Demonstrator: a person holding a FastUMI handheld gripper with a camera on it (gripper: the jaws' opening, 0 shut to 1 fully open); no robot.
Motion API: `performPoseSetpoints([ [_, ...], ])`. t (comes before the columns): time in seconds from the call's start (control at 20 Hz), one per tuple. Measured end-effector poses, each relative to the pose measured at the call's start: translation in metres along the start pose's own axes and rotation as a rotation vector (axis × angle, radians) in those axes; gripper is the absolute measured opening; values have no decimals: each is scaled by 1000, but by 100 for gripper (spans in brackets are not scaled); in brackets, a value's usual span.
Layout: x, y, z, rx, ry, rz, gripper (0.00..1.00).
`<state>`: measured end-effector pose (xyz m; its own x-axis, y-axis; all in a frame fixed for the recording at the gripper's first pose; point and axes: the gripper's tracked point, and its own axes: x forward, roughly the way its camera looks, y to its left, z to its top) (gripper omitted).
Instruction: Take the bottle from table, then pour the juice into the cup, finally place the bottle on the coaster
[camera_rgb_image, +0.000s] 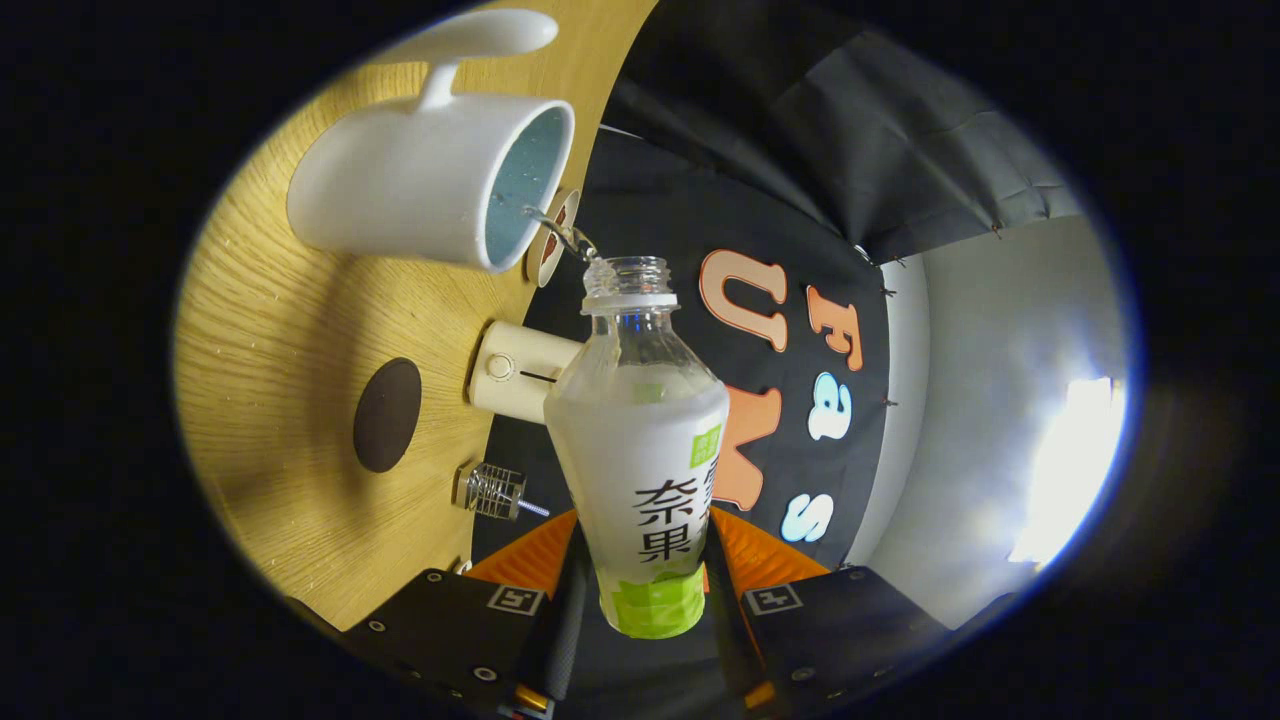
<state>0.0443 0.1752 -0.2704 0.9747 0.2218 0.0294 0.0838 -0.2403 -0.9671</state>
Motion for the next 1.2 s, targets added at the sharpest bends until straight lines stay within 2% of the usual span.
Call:
performPoseSetpoints([
  [1.2, 10, -7, -1, -105, -63, -51, 58],
])
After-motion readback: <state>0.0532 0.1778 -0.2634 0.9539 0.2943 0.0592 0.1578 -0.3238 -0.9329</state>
